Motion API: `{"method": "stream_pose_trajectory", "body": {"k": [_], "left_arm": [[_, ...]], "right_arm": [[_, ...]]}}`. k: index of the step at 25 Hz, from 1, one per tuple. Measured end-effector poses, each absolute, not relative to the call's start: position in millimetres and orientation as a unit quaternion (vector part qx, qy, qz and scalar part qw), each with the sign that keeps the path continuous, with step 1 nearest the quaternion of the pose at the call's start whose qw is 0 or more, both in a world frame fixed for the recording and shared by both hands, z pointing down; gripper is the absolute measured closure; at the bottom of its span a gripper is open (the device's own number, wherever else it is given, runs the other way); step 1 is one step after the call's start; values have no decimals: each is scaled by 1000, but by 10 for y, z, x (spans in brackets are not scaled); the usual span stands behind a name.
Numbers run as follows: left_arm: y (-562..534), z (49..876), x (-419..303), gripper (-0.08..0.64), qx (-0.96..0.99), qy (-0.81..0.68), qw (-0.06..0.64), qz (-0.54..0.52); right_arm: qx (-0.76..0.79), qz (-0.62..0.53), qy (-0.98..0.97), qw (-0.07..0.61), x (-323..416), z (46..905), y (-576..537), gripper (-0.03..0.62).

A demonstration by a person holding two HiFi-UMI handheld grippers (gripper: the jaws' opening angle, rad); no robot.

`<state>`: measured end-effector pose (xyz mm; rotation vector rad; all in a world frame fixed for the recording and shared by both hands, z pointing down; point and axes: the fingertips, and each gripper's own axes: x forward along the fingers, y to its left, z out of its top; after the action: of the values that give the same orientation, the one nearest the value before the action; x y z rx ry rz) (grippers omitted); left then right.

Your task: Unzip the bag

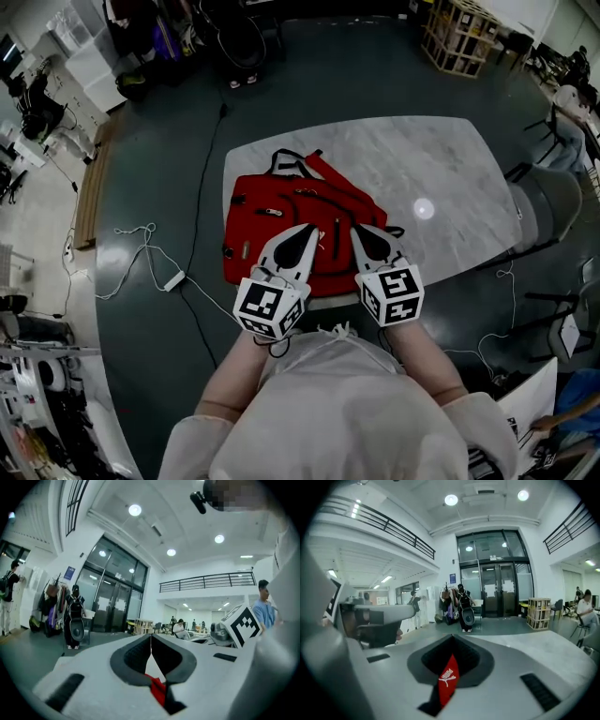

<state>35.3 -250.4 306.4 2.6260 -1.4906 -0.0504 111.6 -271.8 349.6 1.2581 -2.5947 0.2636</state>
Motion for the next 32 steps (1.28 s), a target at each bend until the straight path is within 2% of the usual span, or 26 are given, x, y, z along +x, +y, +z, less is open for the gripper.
{"method": "stream_pose_trajectory", "body": {"k": [2,6,32], "left_arm": [[-2503,2882,339,540,869,-493,40,-26],[-2493,2756,247,540,866,-498,42,-39],[-2599,2852,297,540,868,-492,61,-31]], "right_arm": [[434,70,-891,111,1088,3368,-2711,563],[437,47,-892,102,1020,3252,-2672,565],[448,76,-884,108,1082,3354,-2630,566]]}}
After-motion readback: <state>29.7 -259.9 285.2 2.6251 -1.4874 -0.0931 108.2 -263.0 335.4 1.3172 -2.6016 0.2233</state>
